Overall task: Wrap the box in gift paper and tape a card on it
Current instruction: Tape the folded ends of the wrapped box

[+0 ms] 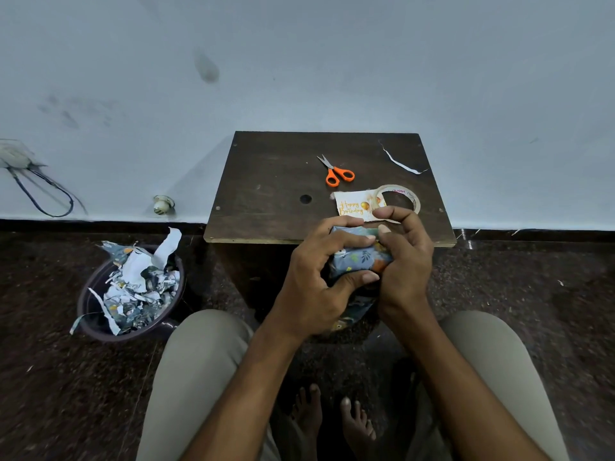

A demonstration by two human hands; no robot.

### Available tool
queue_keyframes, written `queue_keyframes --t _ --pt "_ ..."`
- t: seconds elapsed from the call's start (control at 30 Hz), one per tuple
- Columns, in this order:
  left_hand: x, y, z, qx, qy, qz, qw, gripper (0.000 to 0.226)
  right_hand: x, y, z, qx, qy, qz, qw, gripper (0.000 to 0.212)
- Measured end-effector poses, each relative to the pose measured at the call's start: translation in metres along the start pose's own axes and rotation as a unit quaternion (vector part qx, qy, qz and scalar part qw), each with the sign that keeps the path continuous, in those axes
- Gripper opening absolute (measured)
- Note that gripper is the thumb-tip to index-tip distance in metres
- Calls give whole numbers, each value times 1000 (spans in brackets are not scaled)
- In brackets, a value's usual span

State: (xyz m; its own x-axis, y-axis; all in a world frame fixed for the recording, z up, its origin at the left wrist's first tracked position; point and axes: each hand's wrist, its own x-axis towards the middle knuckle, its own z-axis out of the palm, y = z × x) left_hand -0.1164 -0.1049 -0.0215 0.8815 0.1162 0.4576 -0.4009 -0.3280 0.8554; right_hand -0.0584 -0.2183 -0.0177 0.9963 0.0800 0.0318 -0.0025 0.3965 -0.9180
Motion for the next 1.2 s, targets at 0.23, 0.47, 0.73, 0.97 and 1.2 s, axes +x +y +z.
queue_keyframes --t 0.23,0.47,0.73,0.97,1.2 --pt "-1 -2 -9 -15 -49 -31 998 52 1 4 0 -40 8 -22 999 21" --pt "1 -6 -12 -8 -22 -50 998 53 3 8 6 -22 -7 28 999 17" --pt "1 -9 -11 14 43 -79 996 49 42 8 -5 -296 -44 -1 954 31" --pt "2 -13 -6 41 36 -85 995 49 104 13 -37 -623 -47 -100 774 20" --pt "1 -12 -5 45 35 -107 993 48 110 18 -28 -745 -77 -51 661 29"
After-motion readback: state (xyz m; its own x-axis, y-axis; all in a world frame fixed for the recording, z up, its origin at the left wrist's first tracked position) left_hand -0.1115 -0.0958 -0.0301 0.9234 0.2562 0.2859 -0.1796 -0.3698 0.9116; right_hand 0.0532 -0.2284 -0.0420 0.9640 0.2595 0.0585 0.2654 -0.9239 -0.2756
